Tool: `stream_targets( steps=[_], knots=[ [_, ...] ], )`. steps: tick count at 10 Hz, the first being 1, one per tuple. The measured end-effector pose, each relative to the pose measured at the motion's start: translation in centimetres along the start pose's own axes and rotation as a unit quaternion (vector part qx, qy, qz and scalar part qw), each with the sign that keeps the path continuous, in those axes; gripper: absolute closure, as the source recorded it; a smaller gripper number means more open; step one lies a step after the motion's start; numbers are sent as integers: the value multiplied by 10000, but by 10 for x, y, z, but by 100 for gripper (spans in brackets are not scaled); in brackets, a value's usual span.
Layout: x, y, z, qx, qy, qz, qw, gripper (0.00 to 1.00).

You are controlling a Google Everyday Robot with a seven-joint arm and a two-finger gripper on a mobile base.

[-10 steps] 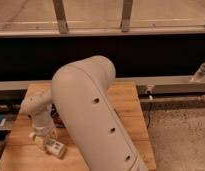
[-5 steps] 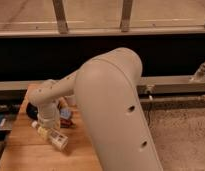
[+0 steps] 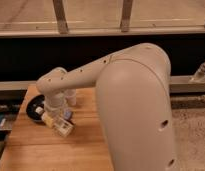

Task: Place the bottle in the ceramic bowl

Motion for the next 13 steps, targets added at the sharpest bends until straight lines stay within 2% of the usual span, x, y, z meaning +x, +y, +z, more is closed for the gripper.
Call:
stream_targets(
  steps=[3, 5, 8, 13],
  knots=[
    [-13, -24, -21, 13, -419, -73, 9991, 100],
    [-28, -28, -28, -9, -575, -234, 9981, 100],
    [-46, -32, -33, -99, -697, -464, 9964, 100],
    [-74, -44, -31, -379, -982, -862, 9907, 100]
  ],
)
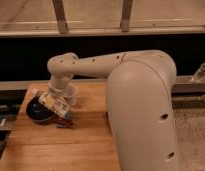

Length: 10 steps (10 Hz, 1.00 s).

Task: Place the bottle in the ceramic bowl

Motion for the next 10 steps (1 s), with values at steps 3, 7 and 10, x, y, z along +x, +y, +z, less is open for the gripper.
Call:
stream_targets(
  steps=[3, 7, 10],
  knots=[
    [-24, -4, 16, -235, -112, -279, 9993, 100],
    [-39, -10, 33, -469, -219, -519, 9973, 100],
    [-45, -18, 48, -647, -274, -592, 9958, 100]
  ],
)
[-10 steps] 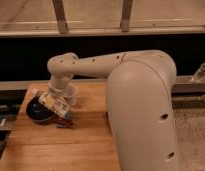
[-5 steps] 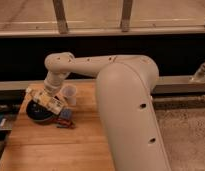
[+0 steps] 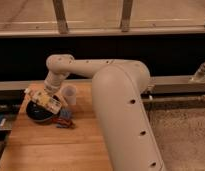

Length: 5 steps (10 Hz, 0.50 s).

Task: Place the bottle in the ceramic bowl

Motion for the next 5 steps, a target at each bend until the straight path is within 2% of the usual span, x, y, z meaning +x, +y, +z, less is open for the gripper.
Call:
stream_targets(
  steps=[3, 4, 5],
  knots=[
    [-3, -6, 12, -94, 88, -30, 9999, 99],
    [-3, -7, 17, -115, 130, -31, 9998, 95],
    [-3, -7, 22, -139, 190, -32, 9997, 85]
  ],
)
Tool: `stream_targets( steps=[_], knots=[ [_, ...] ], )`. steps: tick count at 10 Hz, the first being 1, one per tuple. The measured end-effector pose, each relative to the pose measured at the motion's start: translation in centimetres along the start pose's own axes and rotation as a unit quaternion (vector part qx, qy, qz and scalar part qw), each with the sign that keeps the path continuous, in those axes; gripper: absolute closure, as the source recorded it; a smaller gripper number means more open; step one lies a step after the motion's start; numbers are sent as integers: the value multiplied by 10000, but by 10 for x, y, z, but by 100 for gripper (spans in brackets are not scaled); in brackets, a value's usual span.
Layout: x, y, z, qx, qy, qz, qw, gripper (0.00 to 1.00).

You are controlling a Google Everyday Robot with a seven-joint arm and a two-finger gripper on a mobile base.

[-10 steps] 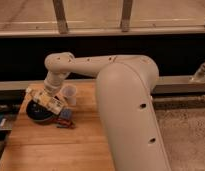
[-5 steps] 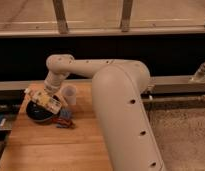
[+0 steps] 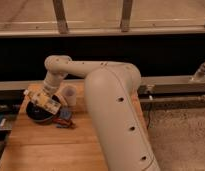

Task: Place the bottle in the ceramic bowl

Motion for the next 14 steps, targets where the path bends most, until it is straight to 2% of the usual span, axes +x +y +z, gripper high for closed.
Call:
stream_targets(
  steps=[2, 5, 7, 14],
  knots=[
    [3, -3, 5, -5, 95, 30, 10000, 63],
    [11, -3, 2, 52, 153, 110, 9998, 33],
    [15, -2, -1, 92, 157, 130, 9997, 20],
    [11, 1, 4, -50, 140, 12, 9999, 20]
  ],
)
